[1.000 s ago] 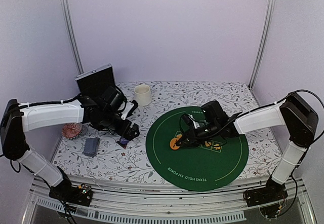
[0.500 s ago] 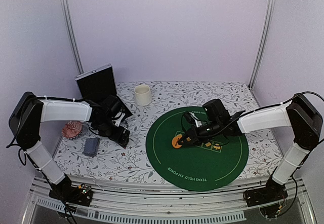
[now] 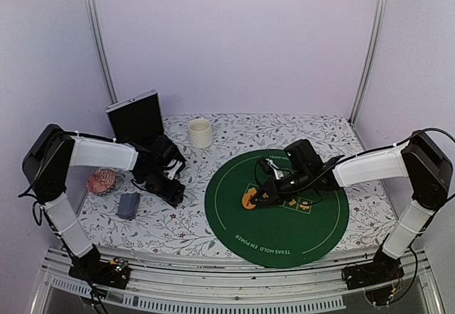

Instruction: Distribute texas hold em gaming equipment

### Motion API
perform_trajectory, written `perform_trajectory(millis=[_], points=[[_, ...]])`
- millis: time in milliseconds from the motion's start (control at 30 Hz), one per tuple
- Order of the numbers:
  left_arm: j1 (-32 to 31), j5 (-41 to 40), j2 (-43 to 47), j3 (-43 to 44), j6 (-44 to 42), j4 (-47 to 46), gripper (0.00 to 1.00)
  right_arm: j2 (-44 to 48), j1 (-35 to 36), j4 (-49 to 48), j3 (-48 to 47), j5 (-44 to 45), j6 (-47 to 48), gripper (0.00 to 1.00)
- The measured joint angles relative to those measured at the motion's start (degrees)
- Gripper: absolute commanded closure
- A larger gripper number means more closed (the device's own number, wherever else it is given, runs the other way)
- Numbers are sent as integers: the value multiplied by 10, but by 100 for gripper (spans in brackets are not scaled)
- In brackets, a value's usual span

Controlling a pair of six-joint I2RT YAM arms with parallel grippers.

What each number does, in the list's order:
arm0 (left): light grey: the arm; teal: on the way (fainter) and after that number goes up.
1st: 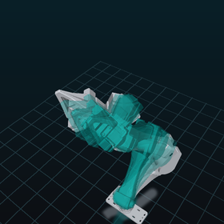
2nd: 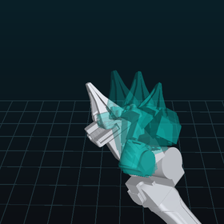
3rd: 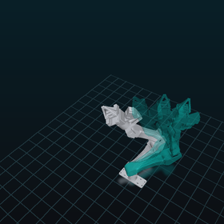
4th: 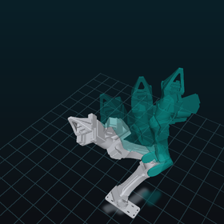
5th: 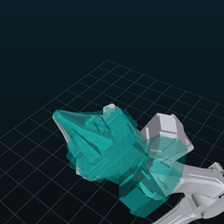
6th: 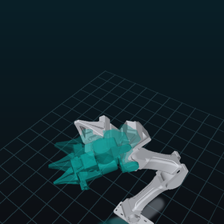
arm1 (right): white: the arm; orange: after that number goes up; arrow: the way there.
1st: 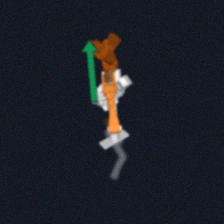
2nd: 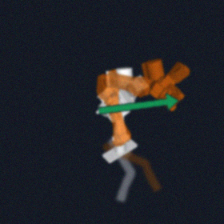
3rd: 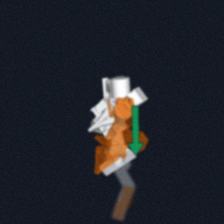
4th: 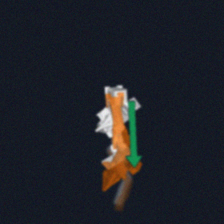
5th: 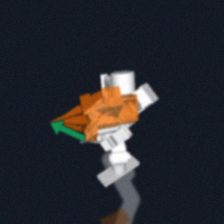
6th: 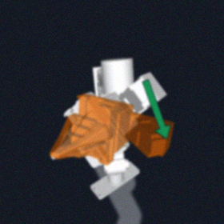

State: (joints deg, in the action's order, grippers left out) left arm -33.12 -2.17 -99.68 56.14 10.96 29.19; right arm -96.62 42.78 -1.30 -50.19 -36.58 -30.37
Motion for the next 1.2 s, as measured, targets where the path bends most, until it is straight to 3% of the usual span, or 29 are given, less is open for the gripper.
perform_trajectory(millis=[100,233,500,567,900,1033,1200], points=[[-2,3,-2,2,-4,-2,35,-3,0,0,-1,0,2,98],[-5,3,-10,4,-5,-6,46,-6,0,2,-1,-2,6,98],[-9,2,-10,6,-9,-9,80,-6,-1,7,-1,-2,11,98],[-10,2,-10,6,-9,-9,84,-6,-1,9,-1,-2,11,98],[-26,-2,17,49,-13,19,86,16,-14,19,-1,-1,12,98],[-66,10,16,109,-28,8,88,63,-31,40,2,6,13,98],[-136,45,-60,199,-43,-9,88,145,-47,79,33,25,15,98]])
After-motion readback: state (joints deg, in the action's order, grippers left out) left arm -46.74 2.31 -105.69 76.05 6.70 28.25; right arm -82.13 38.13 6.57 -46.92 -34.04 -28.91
